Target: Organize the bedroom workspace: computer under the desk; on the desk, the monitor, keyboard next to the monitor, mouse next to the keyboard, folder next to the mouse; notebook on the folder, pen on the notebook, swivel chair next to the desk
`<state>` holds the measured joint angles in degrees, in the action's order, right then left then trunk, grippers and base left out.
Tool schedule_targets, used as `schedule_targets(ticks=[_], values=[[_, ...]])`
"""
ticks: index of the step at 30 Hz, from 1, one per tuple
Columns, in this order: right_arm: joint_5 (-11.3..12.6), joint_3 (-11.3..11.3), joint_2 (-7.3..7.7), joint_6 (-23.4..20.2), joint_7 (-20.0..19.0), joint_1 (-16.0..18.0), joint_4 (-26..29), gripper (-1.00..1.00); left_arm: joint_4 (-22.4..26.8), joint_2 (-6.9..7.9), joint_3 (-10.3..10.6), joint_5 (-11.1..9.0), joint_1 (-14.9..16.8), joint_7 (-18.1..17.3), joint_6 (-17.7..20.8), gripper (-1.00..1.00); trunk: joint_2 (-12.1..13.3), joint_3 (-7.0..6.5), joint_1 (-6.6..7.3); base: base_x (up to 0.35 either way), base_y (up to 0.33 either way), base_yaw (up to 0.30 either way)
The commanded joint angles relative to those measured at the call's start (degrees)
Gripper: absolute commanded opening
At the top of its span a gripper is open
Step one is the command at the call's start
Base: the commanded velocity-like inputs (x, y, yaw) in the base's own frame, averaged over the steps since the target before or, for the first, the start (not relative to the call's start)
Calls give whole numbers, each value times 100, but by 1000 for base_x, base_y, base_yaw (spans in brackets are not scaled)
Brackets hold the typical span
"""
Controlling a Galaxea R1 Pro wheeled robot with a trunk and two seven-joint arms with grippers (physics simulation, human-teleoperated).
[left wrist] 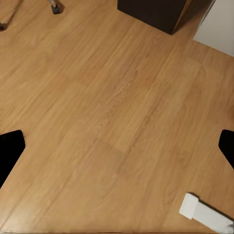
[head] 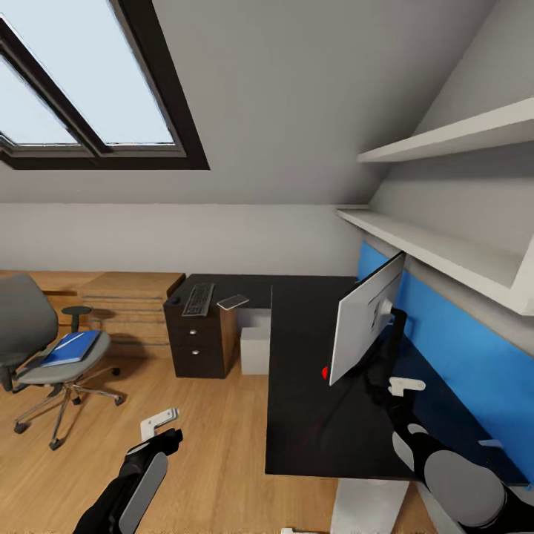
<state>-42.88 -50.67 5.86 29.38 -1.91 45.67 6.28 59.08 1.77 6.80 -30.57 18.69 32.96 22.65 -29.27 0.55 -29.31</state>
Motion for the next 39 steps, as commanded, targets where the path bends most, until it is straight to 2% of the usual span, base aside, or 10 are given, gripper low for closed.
schedule_targets(ticks=[1,16,24,25,28,33,34,35,36,39], values=[[-29,-48,1,24,-22,4,-4,100,7,7,23,-47,3,52,11,100,-7,6,1,-306,25,0],[20,-62,-9,450,8,-70,33,100,7,1,26,-55,3,51,18,100,-7,6,1,-233,5,0],[84,-91,-37,-309,-33,-82,38,100,5,-1,31,-58,3,50,20,100,-7,6,1,-18,0,0],[273,-102,-129,-678,-129,-79,95,100,-51,-2,31,-58,3,46,18,100,-7,6,1,-3,0,0],[524,-107,-348,-1053,-173,-77,415,100,-129,-2,32,-47,3,45,14,100,-7,6,1,-2,0,0],[712,-99,-1164,-2023,-198,-89,1921,100,-160,4,32,-39,3,44,12,100,-7,6,1,0,0,0],[729,-92,-1398,-2329,-202,-104,2448,100,-163,5,32,-38,3,44,11,100,-7,6,1,0,0,0],[738,-87,-1485,-2507,-204,-114,2690,100,-164,6,32,-38,3,44,11,100,-7,6,1,0,0,0],[766,-22,-1586,-3412,-223,-143,3324,100,-162,7,36,-37,3,43,11,100,-7,6,1,0,0,0],[803,147,-1586,-4092,-275,-155,3663,100,-161,7,39,-37,3,43,11,100,-7,6,1,0,0,0]])
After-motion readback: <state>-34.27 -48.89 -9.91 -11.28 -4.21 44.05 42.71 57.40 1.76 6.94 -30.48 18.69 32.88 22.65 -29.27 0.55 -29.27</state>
